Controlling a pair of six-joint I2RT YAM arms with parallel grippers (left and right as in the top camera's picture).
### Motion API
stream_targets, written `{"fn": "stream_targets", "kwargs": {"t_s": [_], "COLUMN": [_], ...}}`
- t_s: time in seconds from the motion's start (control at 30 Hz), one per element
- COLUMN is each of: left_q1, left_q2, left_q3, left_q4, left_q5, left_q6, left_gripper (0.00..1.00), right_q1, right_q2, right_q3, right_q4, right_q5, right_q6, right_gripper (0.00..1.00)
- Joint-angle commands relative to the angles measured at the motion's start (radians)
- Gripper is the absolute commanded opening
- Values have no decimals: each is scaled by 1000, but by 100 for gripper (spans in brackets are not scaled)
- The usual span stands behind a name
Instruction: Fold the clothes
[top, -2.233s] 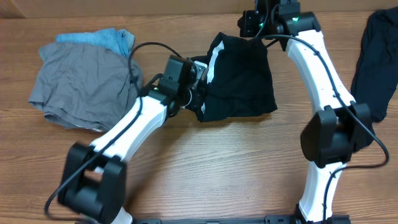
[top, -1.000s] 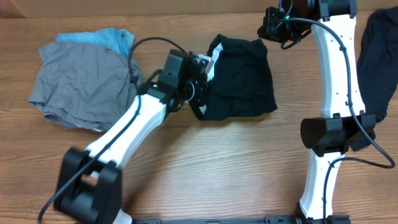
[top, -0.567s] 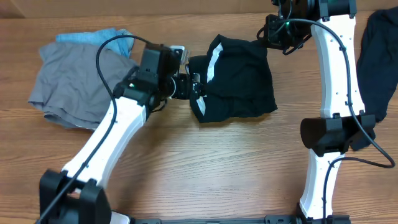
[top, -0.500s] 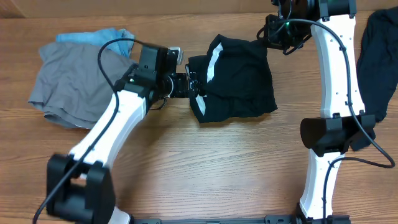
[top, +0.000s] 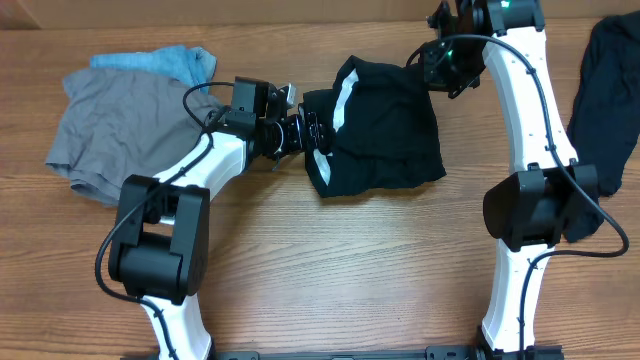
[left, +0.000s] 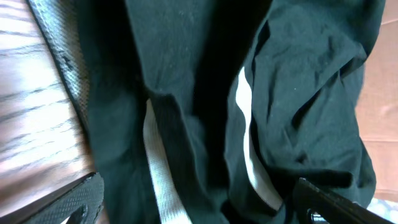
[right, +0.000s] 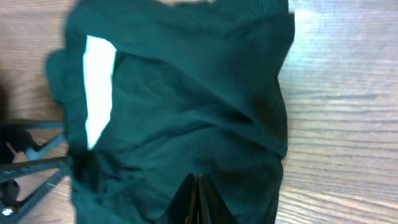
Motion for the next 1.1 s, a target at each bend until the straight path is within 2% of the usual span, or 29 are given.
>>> {"fn": "stream_targets", "kwargs": {"t_s": [0.0,0.27,0.6,0.83,0.9,1.07], "left_q1": [-2,3,29,114,106,50], "left_q2": [39,39,25,4,4,11], "left_q3": [3,3,8,8,7,7], "left_q4": [49,92,109,-31,-45,-34], "left_q5": [106,182,190,70,58,-34], "left_q6": [-25,-25,-9,-6,25,16], "left_gripper": [100,100,100,100,100,100], "right_q1": [-23,-110,-106,-106,-105,-105], "right_q2": [-12,-12,-10,-10,-10,-10], "right_q3": [-60,-213,-365,-378,-378,-378], "right_q4": [47,101,206,211,214,217], "right_q5": [14,29,28,28,28,-5], "right_q6": [-6,-5,-5,-5,-5,-5], "right_gripper": [4,4,4,4,4,4]}}
